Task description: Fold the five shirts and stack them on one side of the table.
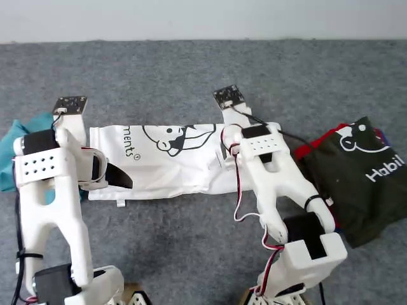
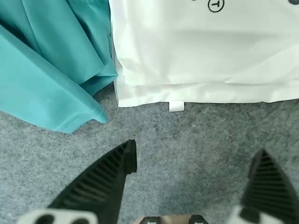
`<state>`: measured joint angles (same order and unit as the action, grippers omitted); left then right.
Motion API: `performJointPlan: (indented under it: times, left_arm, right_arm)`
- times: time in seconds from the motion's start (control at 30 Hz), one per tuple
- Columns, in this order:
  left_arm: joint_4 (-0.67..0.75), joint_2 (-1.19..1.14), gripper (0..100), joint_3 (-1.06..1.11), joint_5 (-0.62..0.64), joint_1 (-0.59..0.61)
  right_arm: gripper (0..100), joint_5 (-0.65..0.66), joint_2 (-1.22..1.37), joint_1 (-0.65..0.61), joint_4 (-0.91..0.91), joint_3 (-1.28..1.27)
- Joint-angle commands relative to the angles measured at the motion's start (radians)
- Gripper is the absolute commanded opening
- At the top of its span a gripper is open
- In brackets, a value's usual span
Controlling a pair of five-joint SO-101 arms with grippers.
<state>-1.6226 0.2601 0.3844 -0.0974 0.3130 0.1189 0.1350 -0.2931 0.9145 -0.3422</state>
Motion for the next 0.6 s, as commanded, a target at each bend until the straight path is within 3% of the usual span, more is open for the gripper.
performJointPlan:
  times: [0.0, 0.3, 0.57]
  left_arm:
    - [0.008, 0.032, 36, -0.004, 0.005, -0.008]
    - [0.008, 0.032, 36, -0.004, 0.005, -0.008]
    - [0.006, 0.032, 36, -0.004, 0.005, -0.008]
  right_arm:
    - [16.5, -0.014, -0.004, -0.004, -0.013, 0.057]
    - [16.5, -0.012, -0.012, 0.002, -0.065, 0.078]
    - [16.5, -0.005, -0.104, 0.001, 0.275, 0.112]
